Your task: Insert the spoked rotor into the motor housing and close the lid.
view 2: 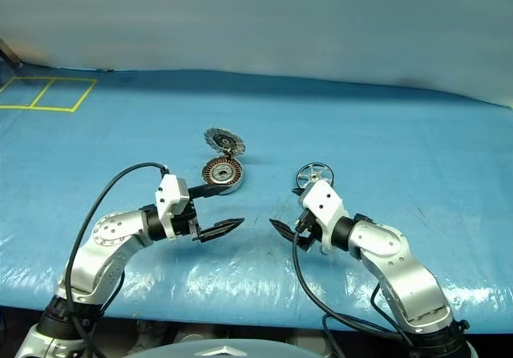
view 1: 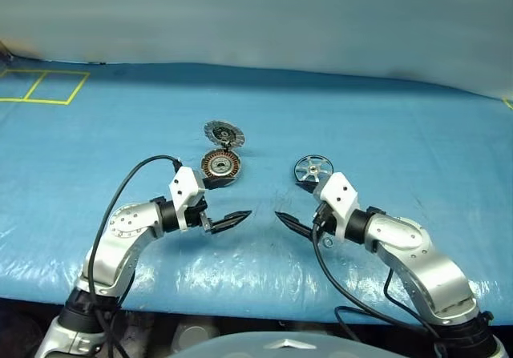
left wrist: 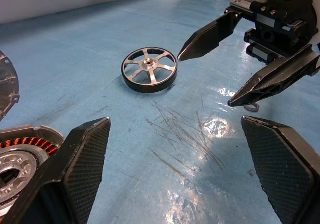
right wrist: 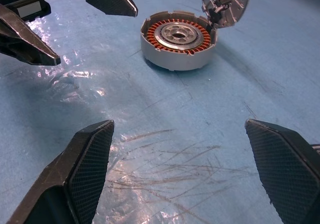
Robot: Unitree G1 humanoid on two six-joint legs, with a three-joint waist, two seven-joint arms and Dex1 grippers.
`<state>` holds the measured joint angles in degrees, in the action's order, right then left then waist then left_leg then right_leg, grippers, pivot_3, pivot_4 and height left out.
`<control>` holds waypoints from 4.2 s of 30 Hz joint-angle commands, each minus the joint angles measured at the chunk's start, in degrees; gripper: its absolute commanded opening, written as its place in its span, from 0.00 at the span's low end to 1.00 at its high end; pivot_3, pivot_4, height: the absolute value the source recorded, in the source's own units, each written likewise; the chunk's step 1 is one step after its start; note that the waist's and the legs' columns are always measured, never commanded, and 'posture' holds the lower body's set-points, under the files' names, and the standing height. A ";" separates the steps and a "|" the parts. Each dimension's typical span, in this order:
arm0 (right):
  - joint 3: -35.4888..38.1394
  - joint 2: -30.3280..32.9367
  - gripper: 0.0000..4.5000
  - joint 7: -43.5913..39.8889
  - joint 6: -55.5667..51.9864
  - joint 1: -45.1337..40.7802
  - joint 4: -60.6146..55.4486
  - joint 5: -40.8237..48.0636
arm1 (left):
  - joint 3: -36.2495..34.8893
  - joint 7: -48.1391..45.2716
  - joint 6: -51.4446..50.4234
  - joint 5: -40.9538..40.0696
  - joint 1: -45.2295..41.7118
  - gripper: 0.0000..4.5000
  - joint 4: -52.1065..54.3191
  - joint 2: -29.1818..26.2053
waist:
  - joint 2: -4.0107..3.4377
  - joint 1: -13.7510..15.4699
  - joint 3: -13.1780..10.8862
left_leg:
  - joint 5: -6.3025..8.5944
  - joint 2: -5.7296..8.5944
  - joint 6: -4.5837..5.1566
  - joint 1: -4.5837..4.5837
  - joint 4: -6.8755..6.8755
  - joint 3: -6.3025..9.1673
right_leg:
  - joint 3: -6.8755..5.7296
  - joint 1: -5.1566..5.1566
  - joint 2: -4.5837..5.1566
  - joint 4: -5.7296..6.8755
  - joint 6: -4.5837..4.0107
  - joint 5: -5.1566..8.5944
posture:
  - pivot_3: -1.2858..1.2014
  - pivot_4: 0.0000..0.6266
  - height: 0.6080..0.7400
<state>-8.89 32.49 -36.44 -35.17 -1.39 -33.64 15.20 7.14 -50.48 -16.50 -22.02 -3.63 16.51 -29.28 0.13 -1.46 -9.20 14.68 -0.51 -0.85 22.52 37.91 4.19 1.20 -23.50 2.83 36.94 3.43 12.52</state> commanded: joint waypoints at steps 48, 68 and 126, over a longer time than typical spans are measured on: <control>-20.53 -6.90 0.98 -9.70 12.93 -33.62 25.29 -14.75 | -12.99 8.84 5.61 -0.12 11.33 1.00 4.56 -0.17 | 0.01 -0.63 -0.03 | -0.04 -0.06 -0.04 -0.02 -0.04 -0.02 | -0.02 -0.06 -0.02 0.02 -0.14 -0.16 | 0.52 0.24 1.00; -27.48 -23.12 0.98 -17.47 32.75 -53.30 67.42 -26.79 | -13.39 13.94 6.26 1.93 18.44 1.00 8.91 1.63 | -0.04 -0.75 -0.06 | -0.14 -0.04 -0.21 -0.01 -0.28 0.06 | -0.06 -0.20 -0.03 0.04 -0.16 -0.40 | 0.52 0.24 1.00; -23.95 -3.48 0.49 -34.72 11.68 -24.13 22.02 -31.78 | -7.04 12.68 5.20 2.90 14.17 1.00 6.12 2.19 | -0.02 -0.07 0.00 | -0.13 -0.10 -0.26 -0.92 -0.75 0.05 | -0.08 0.56 -0.05 -0.01 -0.31 0.25 | 0.52 0.24 1.00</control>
<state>-32.00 28.29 -70.91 -20.16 -27.28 -11.65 -16.85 -0.17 -37.29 -11.17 -19.10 11.30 22.57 -26.80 0.12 -1.53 -9.20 14.54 -0.61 -1.12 21.59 37.20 4.23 1.12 -22.92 2.78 36.94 3.11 12.77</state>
